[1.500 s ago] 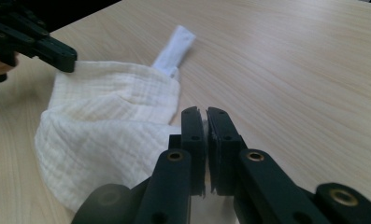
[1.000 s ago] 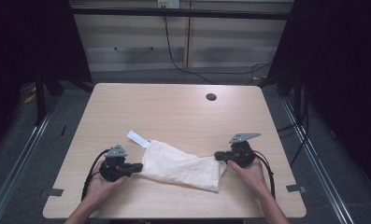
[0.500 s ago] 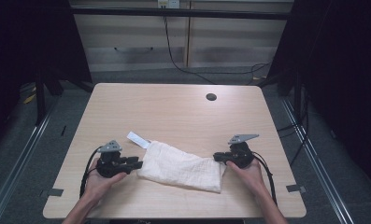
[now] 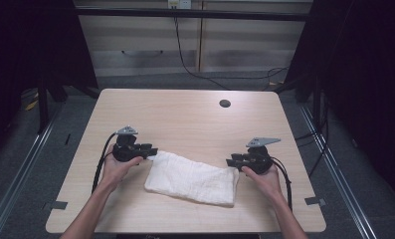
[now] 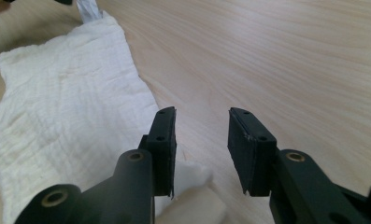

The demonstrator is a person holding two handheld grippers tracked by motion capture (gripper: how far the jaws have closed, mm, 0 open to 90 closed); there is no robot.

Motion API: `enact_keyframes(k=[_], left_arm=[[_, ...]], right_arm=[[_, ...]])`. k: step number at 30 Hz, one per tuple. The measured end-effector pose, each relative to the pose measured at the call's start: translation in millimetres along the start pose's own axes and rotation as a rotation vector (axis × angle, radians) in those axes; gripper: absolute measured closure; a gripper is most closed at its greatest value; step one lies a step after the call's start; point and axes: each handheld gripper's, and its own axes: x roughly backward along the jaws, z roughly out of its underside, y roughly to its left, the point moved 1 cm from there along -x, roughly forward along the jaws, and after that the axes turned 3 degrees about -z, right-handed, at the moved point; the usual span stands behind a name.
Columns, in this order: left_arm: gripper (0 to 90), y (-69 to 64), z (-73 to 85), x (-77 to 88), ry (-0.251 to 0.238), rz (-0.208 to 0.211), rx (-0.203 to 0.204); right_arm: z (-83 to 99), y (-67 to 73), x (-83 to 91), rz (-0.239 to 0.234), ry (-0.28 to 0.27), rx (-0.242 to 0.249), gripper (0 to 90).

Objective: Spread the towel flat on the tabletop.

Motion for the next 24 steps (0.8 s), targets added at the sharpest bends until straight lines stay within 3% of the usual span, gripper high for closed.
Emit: enact_keyframes(k=[2,5,11,14,18,19,24], left_arm=[[58.8,4.0,5.1,-14.5,0.033,-0.019,0.003],[56.7,5.5,6.3,-21.7,0.014,0.005,0.026],[55.4,-3.0,4.3,-26.6,0.021,0.013,-0.011],[55.0,-6.8,5.0,-27.0,0.025,-0.01,-0.044],[70.1,-11.1,6.6,-27.2,0.039,-0.065,-0.129],[80.1,-12.6,7.4,-26.3,0.05,-0.066,-0.155],[88.0,-14.8,13.3,-22.3,0.043,-0.043,-0.146]], right_arm=[[0.3,-1.5,3.0,0.007,-0.002,-0.007,61.3],[0.8,-3.5,5.4,0.009,-0.008,-0.007,60.8],[1.2,-3.6,4.6,0.009,-0.005,-0.012,60.0],[1.5,-2.0,3.8,0.005,0.002,-0.009,59.6],[1.4,-0.8,2.8,0.004,0.005,-0.012,59.5],[1.7,-0.6,2.9,0.005,0.005,-0.011,59.4],[2.8,-1.0,3.7,0.006,0.009,-0.014,59.7]])
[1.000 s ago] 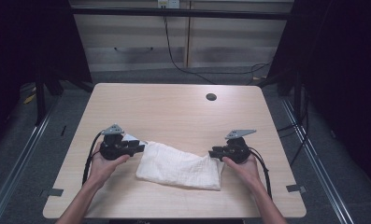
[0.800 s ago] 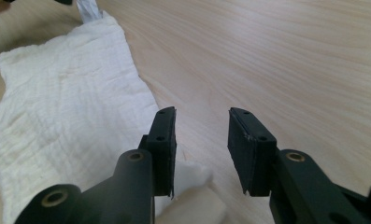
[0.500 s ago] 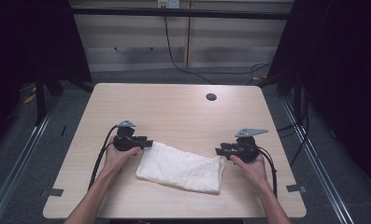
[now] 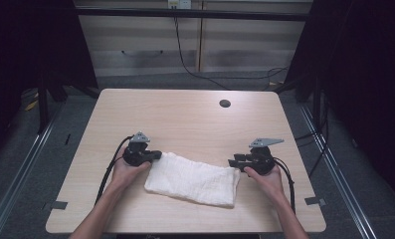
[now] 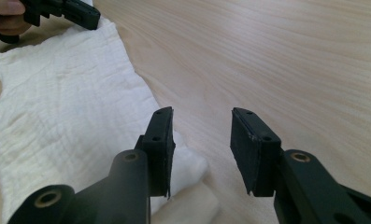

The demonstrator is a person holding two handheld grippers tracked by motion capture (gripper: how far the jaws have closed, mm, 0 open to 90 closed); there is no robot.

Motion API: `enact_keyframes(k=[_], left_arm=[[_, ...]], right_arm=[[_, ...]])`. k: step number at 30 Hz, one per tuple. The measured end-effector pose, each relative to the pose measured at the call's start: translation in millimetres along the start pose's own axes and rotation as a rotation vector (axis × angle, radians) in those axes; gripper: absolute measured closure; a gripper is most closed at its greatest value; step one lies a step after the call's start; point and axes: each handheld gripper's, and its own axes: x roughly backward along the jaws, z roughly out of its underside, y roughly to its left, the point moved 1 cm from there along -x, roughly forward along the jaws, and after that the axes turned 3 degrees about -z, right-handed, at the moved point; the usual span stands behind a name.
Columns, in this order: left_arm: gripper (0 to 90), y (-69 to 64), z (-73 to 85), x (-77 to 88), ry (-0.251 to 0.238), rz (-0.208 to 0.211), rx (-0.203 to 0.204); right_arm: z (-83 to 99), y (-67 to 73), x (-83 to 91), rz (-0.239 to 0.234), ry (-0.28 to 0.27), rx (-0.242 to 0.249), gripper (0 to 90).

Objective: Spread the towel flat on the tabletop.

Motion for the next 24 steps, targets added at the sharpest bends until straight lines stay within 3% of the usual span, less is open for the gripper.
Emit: enact_keyframes(k=[5,8,14,18,24], left_arm=[[88.5,-1.1,-0.1,6.0,-0.024,0.015,0.015],[88.5,-1.4,-6.9,19.3,-0.09,0.031,0.043],[88.5,-6.9,-15.7,49.1,-0.144,0.039,0.013],[88.5,-5.7,-9.4,56.8,-0.146,0.029,0.016],[88.4,1.7,5.7,61.1,-0.144,0.024,0.048]], right_arm=[[0.8,-0.6,0.0,0.0,0.001,0.004,60.0],[-0.7,-0.7,1.6,-0.001,-0.013,-0.007,60.9],[-1.7,1.4,0.8,-0.016,-0.016,-0.002,64.1],[-3.1,2.2,-7.3,-0.03,-0.005,0.001,66.8],[-5.9,5.8,-34.3,-0.057,0.061,0.016,67.3]])
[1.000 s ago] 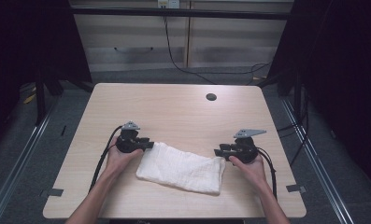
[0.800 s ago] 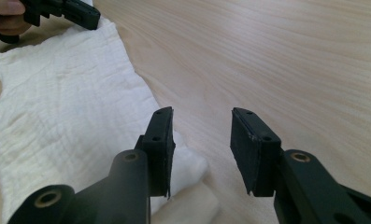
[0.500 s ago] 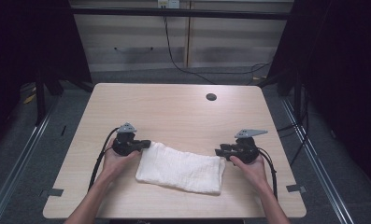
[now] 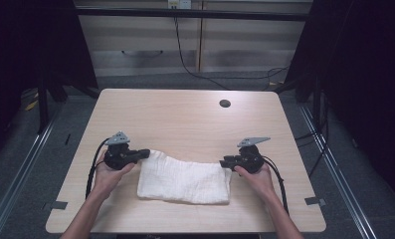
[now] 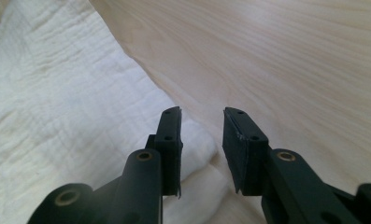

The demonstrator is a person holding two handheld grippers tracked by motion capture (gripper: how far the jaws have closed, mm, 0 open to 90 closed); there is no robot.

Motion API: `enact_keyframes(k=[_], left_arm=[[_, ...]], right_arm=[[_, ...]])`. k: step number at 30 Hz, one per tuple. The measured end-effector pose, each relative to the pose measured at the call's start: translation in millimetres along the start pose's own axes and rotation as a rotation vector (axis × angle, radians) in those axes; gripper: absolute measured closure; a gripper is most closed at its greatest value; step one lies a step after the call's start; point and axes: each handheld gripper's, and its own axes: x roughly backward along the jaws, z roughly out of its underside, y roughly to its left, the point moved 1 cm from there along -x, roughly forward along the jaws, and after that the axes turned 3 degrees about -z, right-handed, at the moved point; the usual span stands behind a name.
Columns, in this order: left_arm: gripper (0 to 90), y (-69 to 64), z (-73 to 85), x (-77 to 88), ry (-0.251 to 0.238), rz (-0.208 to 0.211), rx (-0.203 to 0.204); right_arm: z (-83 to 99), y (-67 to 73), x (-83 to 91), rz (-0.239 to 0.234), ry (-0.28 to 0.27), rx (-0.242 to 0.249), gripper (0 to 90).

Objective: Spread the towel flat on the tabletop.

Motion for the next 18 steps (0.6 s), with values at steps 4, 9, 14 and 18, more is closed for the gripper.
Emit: enact_keyframes(k=[4,9,14,18], left_arm=[[88.4,3.6,5.4,2.5,-0.005,0.0,0.022],[88.3,3.2,8.2,1.4,-0.007,-0.001,0.033],[88.0,2.5,8.9,-1.1,-0.005,0.002,0.035],[87.1,3.9,11.4,-2.7,0.0,0.005,0.041]], right_arm=[[0.7,2.6,-7.2,-0.003,0.027,0.007,64.1],[1.9,6.5,-11.8,0.025,0.051,0.059,63.6],[4.1,7.3,-15.0,0.029,0.057,0.067,78.4],[3.6,7.9,-13.5,0.03,0.042,0.064,85.7]])
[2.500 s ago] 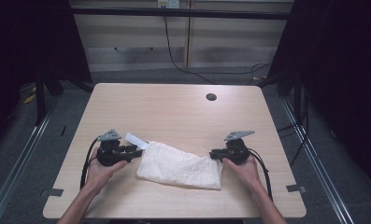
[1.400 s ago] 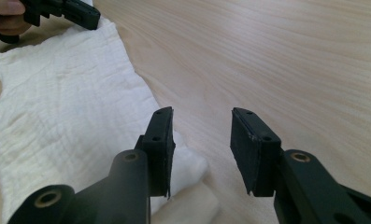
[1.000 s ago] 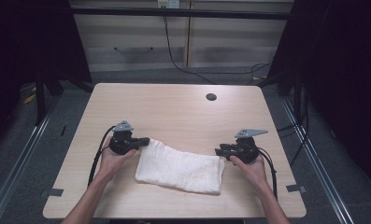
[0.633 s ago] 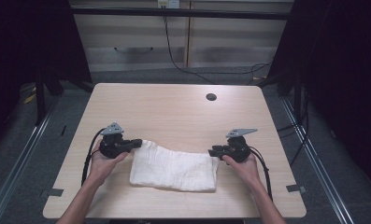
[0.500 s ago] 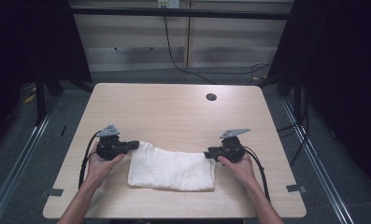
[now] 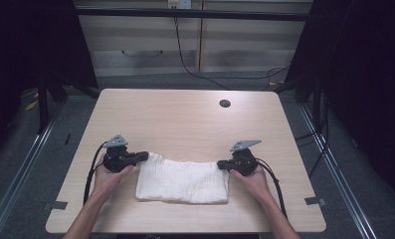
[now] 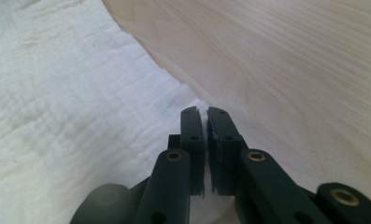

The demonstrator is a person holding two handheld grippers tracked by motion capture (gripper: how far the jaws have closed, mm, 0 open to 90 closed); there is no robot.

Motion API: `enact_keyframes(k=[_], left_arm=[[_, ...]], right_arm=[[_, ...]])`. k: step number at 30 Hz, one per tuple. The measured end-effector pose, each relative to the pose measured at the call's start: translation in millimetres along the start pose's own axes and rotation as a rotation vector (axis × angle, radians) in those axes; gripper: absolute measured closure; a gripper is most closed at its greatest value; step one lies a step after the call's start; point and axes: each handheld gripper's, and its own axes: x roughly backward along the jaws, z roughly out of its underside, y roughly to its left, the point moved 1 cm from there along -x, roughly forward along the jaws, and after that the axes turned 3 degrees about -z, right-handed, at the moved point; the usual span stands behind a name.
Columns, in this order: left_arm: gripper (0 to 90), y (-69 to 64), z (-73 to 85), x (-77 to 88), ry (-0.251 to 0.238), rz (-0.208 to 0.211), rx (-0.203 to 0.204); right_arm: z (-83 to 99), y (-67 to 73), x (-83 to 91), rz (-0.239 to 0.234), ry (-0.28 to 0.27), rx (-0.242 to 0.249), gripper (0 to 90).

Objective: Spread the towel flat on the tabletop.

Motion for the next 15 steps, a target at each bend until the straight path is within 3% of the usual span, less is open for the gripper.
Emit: enact_keyframes(k=[8,12,15], left_arm=[[86.2,3.1,-1.2,6.4,-0.023,0.007,0.015],[86.9,0.9,-6.6,13.5,-0.061,0.018,0.036],[87.3,-3.6,-15.6,22.3,-0.089,0.024,0.009]], right_arm=[[-8.3,1.9,16.9,-0.011,-0.088,-0.007,86.3],[-15.0,4.1,27.4,-0.011,-0.129,0.0,86.4],[-21.6,5.1,36.6,-0.019,-0.166,-0.002,86.6]])
